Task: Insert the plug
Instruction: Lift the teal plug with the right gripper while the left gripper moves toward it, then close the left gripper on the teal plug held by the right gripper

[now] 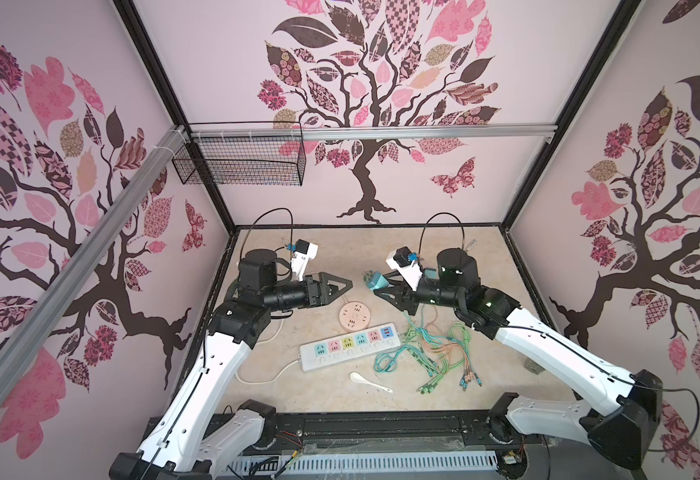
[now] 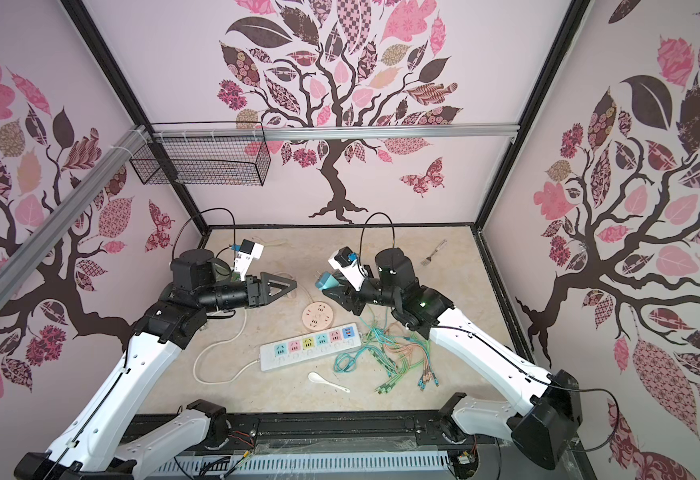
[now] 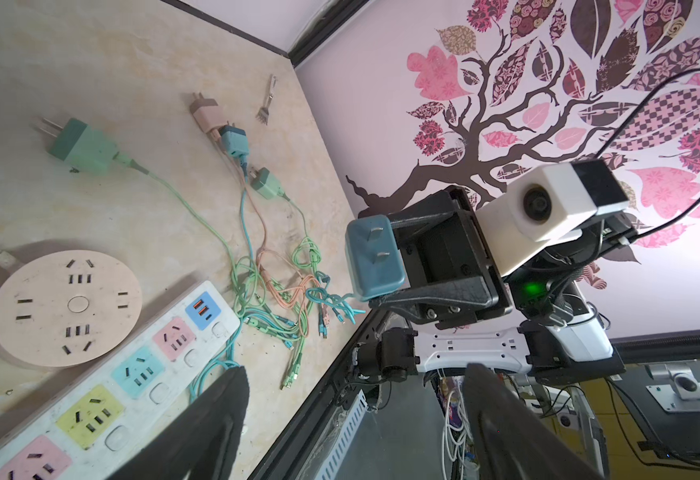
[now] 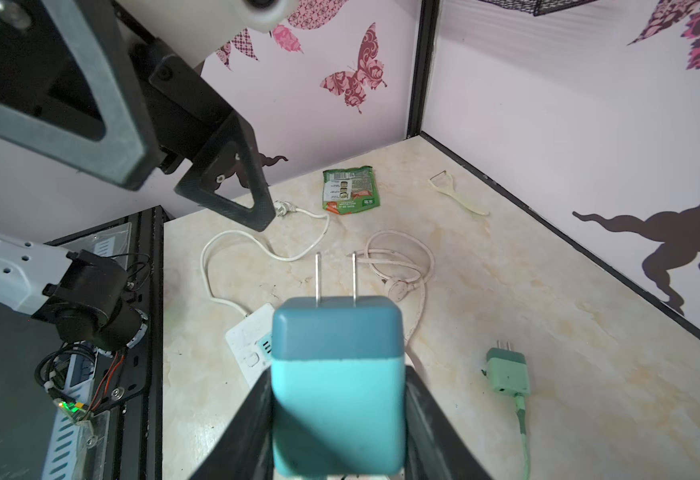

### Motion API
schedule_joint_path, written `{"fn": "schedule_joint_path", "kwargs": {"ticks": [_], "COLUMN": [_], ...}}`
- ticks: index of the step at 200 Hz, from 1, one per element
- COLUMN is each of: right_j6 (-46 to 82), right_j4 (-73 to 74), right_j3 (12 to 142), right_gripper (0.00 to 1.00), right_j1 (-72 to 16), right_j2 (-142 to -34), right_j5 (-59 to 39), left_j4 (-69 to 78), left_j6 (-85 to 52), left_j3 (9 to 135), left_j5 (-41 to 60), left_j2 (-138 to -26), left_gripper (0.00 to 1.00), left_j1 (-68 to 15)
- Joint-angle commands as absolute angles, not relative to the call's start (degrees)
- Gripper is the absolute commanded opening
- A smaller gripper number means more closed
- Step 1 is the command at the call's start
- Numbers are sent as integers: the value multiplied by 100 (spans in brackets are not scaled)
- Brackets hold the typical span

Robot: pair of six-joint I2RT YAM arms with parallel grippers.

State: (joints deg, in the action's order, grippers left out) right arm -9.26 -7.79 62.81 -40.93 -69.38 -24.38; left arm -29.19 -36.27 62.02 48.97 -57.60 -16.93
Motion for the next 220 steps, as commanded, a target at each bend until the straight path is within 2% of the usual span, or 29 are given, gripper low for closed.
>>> {"fn": "schedule_joint_path", "kwargs": {"ticks": [1, 38, 83, 122, 220], "right_j6": [-1011, -1028, -1089, -1176, -1375], "right_j4": [-725, -692, -720, -729, -792], "right_j3": [6605, 6670, 6717, 6716, 6716], "right_gripper": [24, 24, 23, 23, 23], "right_j1": [-4360, -4690, -4883, -4968, -5054], "right_j2": [-7021, -7088, -7169, -7206, -7279], "right_j5": [-2179, -2010, -1865, -1682, -1496], "left_j4": [-2859, -2868, -2938, -3118, -3192], "left_j6": [-3630, -3647, -3482, -3423, -3397], "left_j3": [6381, 6346, 6401, 6480, 6607], "left_j5": [5018, 5113, 5182, 5171, 5218], "left_j2": [-5758, -5835, -5906, -6073, -6347], "left_gripper": [81, 72, 71, 61, 50], "left_j1": [-1712, -1723, -1994, -2096, -2329]}}
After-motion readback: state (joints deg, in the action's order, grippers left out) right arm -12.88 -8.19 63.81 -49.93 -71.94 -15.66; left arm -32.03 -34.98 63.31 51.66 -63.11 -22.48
